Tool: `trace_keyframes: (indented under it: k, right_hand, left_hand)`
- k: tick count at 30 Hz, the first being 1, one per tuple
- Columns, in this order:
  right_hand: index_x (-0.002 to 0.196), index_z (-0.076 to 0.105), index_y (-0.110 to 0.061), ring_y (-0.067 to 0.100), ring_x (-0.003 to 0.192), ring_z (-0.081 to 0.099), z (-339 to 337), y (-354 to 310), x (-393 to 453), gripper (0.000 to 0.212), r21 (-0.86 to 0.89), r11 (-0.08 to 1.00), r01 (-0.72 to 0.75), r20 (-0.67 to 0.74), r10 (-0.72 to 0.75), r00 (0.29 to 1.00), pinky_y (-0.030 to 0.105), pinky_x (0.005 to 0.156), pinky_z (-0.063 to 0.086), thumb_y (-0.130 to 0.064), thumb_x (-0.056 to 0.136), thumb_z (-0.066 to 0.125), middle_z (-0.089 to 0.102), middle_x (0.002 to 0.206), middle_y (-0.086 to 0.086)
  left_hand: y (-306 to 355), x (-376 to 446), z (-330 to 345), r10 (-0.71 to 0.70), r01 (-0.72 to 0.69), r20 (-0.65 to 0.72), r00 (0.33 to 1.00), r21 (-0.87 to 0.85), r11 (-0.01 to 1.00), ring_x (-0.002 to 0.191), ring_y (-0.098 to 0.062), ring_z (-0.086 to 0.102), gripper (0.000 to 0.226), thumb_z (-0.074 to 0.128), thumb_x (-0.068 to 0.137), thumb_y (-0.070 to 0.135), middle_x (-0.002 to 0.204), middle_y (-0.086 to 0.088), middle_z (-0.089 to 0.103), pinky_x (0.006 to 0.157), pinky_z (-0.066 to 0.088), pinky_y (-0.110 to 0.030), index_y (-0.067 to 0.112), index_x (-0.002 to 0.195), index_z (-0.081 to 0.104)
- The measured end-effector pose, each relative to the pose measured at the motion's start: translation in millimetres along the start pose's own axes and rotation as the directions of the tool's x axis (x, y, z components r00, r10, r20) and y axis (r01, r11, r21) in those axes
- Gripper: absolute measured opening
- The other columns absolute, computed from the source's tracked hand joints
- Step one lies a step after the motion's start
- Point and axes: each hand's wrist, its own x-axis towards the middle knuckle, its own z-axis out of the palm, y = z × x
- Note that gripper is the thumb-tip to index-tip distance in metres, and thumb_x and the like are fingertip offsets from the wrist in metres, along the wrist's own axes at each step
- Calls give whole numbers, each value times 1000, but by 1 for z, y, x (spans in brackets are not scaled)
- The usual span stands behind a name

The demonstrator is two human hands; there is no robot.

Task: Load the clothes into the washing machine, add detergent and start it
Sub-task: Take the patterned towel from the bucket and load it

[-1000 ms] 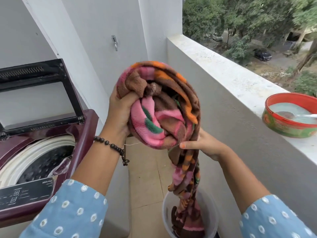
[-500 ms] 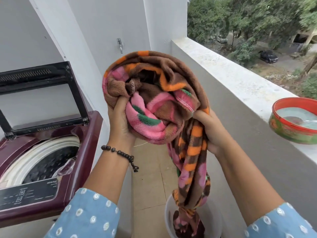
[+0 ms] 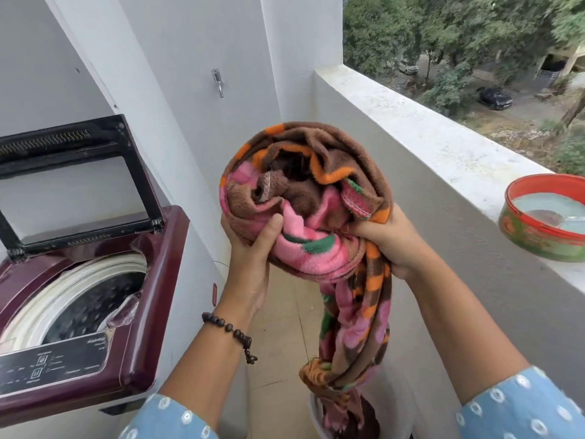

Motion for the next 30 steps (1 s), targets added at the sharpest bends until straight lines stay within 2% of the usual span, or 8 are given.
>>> trace_keyframes:
  k: [6, 9, 11, 13, 17, 24, 27, 30]
  right_hand:
    - [138, 50, -16, 13, 121, 60, -27, -8, 6, 76, -451, 891, 57, 166, 21, 986, 39, 104, 48, 11, 73, 79, 64, 131, -2]
    - [134, 53, -27, 5, 114, 62, -22, -13, 10, 74, -660, 750, 43, 254, 169, 952, 38, 103, 48, -6, 71, 86, 66, 124, -10]
    - [134, 53, -27, 4, 114, 62, -12, -16, 13, 73, -721, 689, 68, 321, 246, 915, 33, 102, 48, -8, 72, 86, 66, 123, -10]
    - [134, 52, -23, 7, 112, 63, -2, -22, 17, 75, -753, 651, 93, 355, 283, 891, 30, 99, 49, -8, 70, 86, 67, 122, -7]
    - [127, 44, -23, 10, 98, 62, -2, -35, 20, 74, -802, 576, 158, 336, 216, 917, 25, 83, 49, -10, 68, 86, 62, 112, -6]
    - [145, 34, -31, 18, 117, 63, -34, -19, 7, 97, -336, 938, -83, 280, 183, 942, 31, 95, 52, -32, 65, 88, 57, 135, 3]
    - [148, 34, -20, 26, 127, 55, -52, 5, 1, 107, -146, 965, -216, 323, 253, 912, 36, 98, 50, -45, 60, 90, 54, 143, 8]
    - [144, 39, -16, 31, 124, 58, -60, 31, -6, 96, -190, 922, -338, 272, 381, 884, 42, 101, 50, -34, 64, 90, 61, 135, 10]
  left_hand:
    - [51, 2, -33, 8, -78, 181, 983, 380, 922, 151, -8, 11, 143, 90, 39, 68, 166, -4, 7, 122, 15, -44, 51, 148, -1]
    - [75, 8, -18, -74, -278, 407, 910, 734, 620, 147, 10, -2, 149, 83, 40, 75, 166, 4, 3, 122, 6, -34, 54, 147, -18]
    - [73, 11, 1, -242, -406, 487, 839, 857, 318, 151, -4, -10, 151, 83, 42, 75, 166, 8, -1, 121, -4, -56, 57, 141, -30]
    - [62, 14, 17, -395, -485, 508, 765, 859, 166, 153, -16, -4, 151, 85, 49, 68, 166, 6, 6, 117, -8, -65, 55, 136, -39]
    - [42, 25, 22, -345, -419, 545, 765, 826, 376, 112, -19, 64, 144, 93, 61, 33, 123, 2, 67, 103, 47, -43, 52, 147, -22]
    - [42, 31, 24, 0, -332, 472, 881, 619, 712, 71, -12, 67, 102, 82, 57, 18, 77, 6, 72, 72, 55, -33, 36, 144, 32]
    - [58, 36, 28, 144, -353, 406, 902, 504, 788, 68, -14, 64, 95, 82, 60, 19, 78, 2, 71, 70, 53, -29, 26, 142, 35]
    - [72, 39, 30, 292, -367, 245, 924, 361, 857, 72, -17, 65, 85, 78, 68, 0, 83, -5, 70, 70, 56, -30, 19, 140, 36]
